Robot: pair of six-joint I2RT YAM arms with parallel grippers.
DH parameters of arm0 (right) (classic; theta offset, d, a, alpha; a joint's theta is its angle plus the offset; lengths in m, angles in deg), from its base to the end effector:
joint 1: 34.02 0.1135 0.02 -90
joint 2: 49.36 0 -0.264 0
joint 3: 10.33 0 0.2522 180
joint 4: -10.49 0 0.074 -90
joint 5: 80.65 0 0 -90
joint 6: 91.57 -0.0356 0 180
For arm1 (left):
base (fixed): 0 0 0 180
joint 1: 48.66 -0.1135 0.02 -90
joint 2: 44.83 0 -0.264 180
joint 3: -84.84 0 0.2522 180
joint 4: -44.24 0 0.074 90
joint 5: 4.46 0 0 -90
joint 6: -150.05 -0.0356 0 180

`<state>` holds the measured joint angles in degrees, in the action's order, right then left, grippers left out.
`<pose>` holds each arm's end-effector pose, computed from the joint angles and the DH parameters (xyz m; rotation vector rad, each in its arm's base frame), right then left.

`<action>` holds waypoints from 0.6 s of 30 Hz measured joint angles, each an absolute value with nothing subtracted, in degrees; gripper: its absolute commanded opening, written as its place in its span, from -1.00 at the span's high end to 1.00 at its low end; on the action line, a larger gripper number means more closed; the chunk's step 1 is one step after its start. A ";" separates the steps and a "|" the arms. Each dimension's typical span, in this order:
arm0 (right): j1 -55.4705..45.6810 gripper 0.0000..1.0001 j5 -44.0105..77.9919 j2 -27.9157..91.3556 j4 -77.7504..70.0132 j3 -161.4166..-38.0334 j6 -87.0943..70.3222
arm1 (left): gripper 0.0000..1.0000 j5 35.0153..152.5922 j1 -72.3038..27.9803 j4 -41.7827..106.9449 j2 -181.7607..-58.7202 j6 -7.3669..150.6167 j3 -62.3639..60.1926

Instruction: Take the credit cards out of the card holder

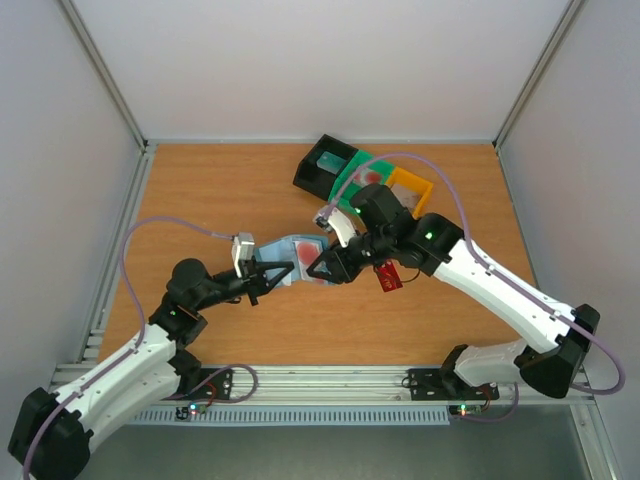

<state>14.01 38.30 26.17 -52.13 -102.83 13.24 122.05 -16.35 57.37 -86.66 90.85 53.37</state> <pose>0.1669 0.2113 0.3675 -1.4662 1.9158 0.8731 0.1356 -0.1108 0.2492 0.5761 1.5959 -1.3313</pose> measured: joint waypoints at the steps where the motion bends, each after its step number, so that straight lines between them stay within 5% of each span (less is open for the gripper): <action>1: 13.77 0.33 38.87 25.42 -52.07 -102.15 13.83 | 0.99 122.40 -16.46 57.42 -86.66 90.92 53.37; 7: 10.16 0.96 40.48 22.06 -50.87 -98.11 14.92 | 0.99 123.87 -16.46 57.59 -86.66 91.11 53.46; 9: 9.62 0.98 41.40 21.99 -50.19 -97.67 14.85 | 0.99 123.89 -16.50 57.63 -86.66 91.09 53.48; 10: 9.53 0.98 41.77 21.99 -49.86 -97.54 14.66 | 0.78 123.82 -16.61 57.59 -86.66 91.09 53.59; 11: 9.51 0.98 41.88 21.97 -49.77 -97.45 14.79 | 0.25 123.69 -16.61 57.57 -86.66 91.11 53.63; 12: 9.27 0.97 41.82 21.97 -49.71 -97.39 14.72 | -0.01 123.37 -16.61 57.55 -86.61 91.16 53.63; 14: 8.04 0.98 40.35 21.97 -49.73 -97.10 13.87 | -0.15 121.42 -16.59 57.11 -86.31 90.90 53.63; 18: 3.71 0.98 27.46 23.52 -54.17 -97.83 9.78 | -0.11 112.35 -16.94 53.33 -85.96 89.63 53.63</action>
